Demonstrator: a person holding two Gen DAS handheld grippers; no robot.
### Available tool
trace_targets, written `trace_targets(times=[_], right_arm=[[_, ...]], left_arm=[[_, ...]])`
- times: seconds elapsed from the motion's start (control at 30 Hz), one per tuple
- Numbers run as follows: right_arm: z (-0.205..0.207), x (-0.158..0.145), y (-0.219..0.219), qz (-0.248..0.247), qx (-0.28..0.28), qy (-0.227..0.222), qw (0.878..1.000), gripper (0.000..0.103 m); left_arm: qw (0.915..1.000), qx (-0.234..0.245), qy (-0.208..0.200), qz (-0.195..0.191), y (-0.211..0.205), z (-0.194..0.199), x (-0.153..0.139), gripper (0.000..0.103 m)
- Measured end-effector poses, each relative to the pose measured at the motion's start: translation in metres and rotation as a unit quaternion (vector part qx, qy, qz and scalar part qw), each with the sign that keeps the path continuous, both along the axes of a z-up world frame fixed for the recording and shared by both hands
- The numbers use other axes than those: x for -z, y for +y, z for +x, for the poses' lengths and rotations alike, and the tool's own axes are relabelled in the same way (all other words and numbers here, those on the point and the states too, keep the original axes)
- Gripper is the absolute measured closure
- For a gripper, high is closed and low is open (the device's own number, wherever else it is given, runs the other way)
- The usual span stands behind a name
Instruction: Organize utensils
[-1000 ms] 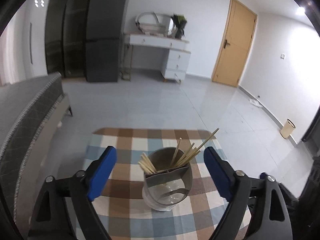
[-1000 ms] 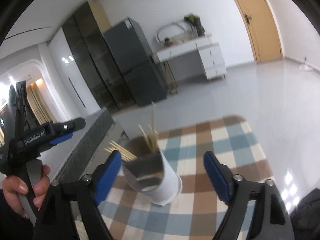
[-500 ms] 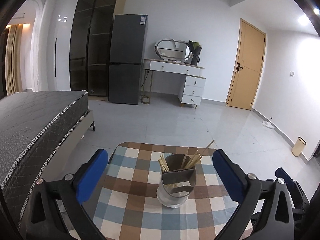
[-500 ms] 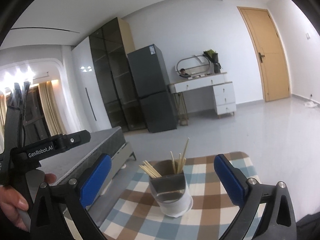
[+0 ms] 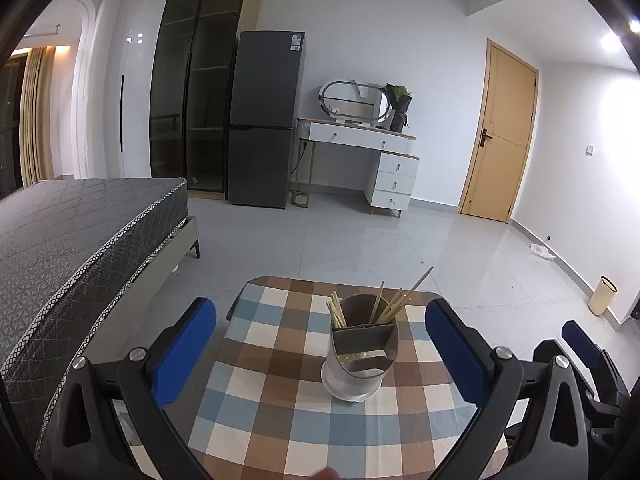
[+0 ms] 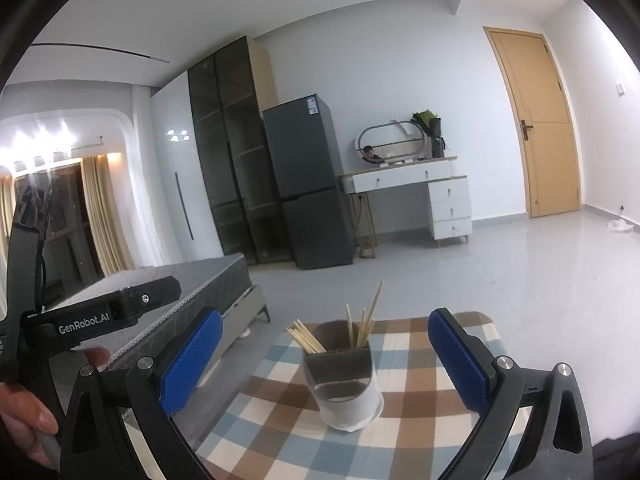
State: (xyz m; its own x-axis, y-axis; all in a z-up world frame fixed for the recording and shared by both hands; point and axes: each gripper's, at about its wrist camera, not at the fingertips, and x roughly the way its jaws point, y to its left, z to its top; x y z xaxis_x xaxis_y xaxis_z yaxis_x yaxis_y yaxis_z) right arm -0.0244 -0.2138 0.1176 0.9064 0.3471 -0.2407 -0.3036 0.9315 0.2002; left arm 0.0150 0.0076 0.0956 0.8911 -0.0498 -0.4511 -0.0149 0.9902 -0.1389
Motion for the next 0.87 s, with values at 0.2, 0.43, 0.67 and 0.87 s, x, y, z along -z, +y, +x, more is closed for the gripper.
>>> trace_targets(times=[0.2, 0.43, 0.67, 0.87], right_arm=[[-0.0022, 0.0012, -0.0004, 0.000, 0.000, 0.001, 1.000, 0.000], [-0.0025, 0.0011, -0.0006, 0.003, 0.000, 0.004, 1.000, 0.000], [-0.0051, 0.0001, 0.0000, -0.001, -0.005, 0.001, 1.000, 0.000], [-0.0054, -0.0003, -0.0017, 0.005, -0.004, 0.003, 1.000, 0.000]], left_arm=[[1.0000, 0.000, 0.007, -0.004, -0.0012, -0.0034, 0.0033, 0.001], [1.0000, -0.004, -0.001, 0.001, -0.0014, -0.0057, 0.0020, 0.001], [1.0000, -0.003, 0.001, 0.002, -0.0002, -0.0060, 0.0024, 0.001], [1.0000, -0.004, 0.000, -0.002, 0.0022, -0.0065, 0.0030, 0.001]])
